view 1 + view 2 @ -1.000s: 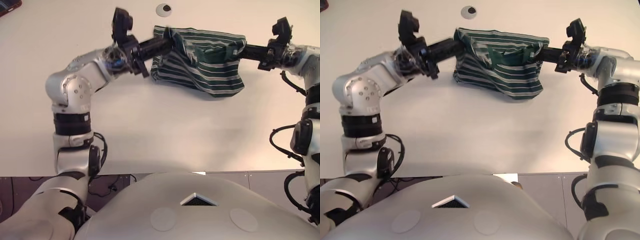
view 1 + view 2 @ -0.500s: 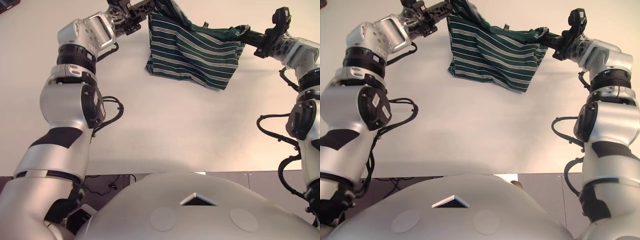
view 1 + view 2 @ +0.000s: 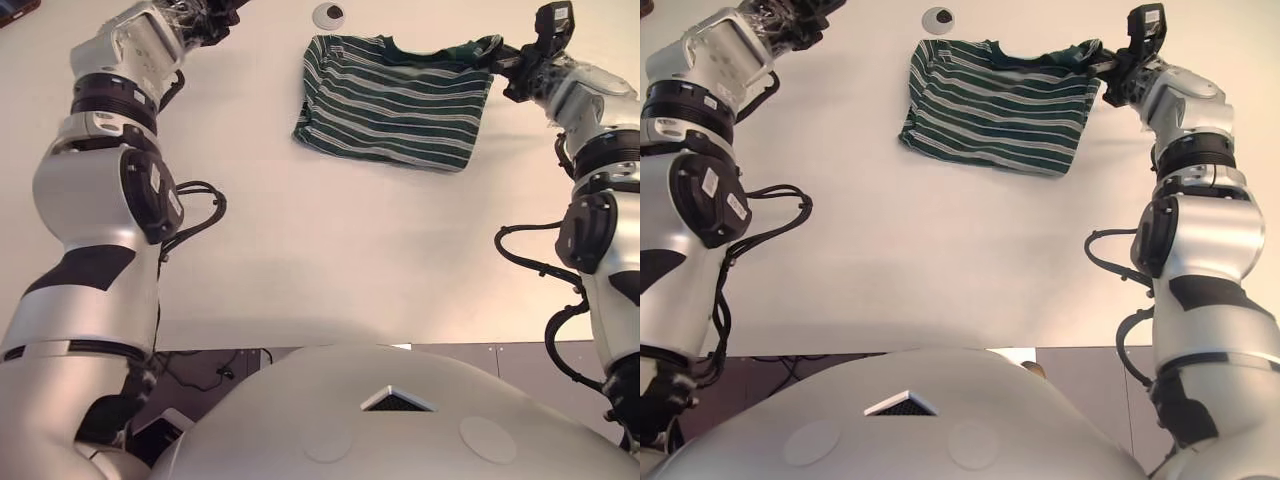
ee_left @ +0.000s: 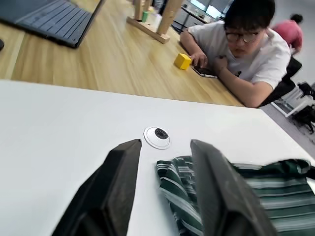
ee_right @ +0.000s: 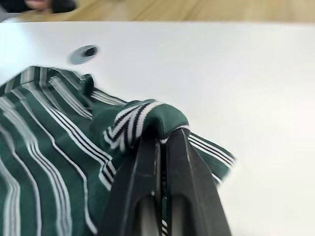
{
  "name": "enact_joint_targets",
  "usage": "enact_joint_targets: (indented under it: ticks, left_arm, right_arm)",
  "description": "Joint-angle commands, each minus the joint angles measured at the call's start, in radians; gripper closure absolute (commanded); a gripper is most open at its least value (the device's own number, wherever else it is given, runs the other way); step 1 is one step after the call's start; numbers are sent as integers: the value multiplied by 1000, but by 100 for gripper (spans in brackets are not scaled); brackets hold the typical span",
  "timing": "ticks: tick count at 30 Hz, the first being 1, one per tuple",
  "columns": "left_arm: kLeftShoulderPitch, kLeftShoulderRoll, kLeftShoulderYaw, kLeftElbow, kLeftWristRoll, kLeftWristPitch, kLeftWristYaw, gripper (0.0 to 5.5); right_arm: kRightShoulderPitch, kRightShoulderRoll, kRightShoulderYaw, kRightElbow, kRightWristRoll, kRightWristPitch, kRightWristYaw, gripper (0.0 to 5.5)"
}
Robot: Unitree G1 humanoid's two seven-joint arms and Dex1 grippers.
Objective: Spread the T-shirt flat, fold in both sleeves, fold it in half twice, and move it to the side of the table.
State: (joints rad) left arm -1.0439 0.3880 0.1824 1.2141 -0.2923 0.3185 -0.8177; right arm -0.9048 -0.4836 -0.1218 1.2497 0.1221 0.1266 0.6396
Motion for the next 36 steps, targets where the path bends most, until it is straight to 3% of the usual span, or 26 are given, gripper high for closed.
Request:
enact_joint_targets:
  ticks: [1, 4, 8, 14, 16, 18, 22, 26, 29, 31, 33, 36]
  left_arm:
    - [227, -11, -129, -303, 18, 31, -266, 431]
    - [360, -39, -199, -524, 23, 69, -281, 475]
    - [396, -95, -239, -640, 27, 82, -240, 548]
    - [309, -159, -326, -473, 145, -51, -168, 549]
    - [280, -161, -371, -358, 220, -93, -130, 549]
    - [260, -150, -410, -243, 290, -104, -94, 549]
    - [257, -119, -418, -124, 330, -90, -95, 550]
    - [304, -77, -446, -136, 352, -77, -174, 550]
    - [351, -25, -478, -202, 372, -77, -217, 550]
    - [354, 6, -480, -213, 383, -85, -204, 550]
    - [329, 16, -479, -197, 391, -100, -178, 550]
    - [246, -18, -454, -107, 399, -175, -36, 550]
  right_arm:
    - [36, -28, 6, 44, -37, 82, -49, 550]
    - [38, -22, -23, 61, -4, 223, 30, 501]
    - [11, -24, -87, 59, 39, 282, 13, 427]
    - [-27, -53, -235, 48, 119, 149, -153, 425]
    - [-34, -44, -216, 40, 94, 111, -134, 425]
    - [-24, -14, -133, 14, 36, 69, -5, 425]
    - [45, 43, 50, -60, -83, -29, 248, 490]
    - [123, 41, 244, -69, -270, -157, 236, 546]
    - [205, -30, 449, -106, -474, -339, 256, 546]
    - [310, -59, 488, -320, -368, -356, 564, 546]
    - [428, -102, 533, -720, -146, -179, 852, 546]
    - [413, -77, 573, -1068, 134, 122, 970, 546]
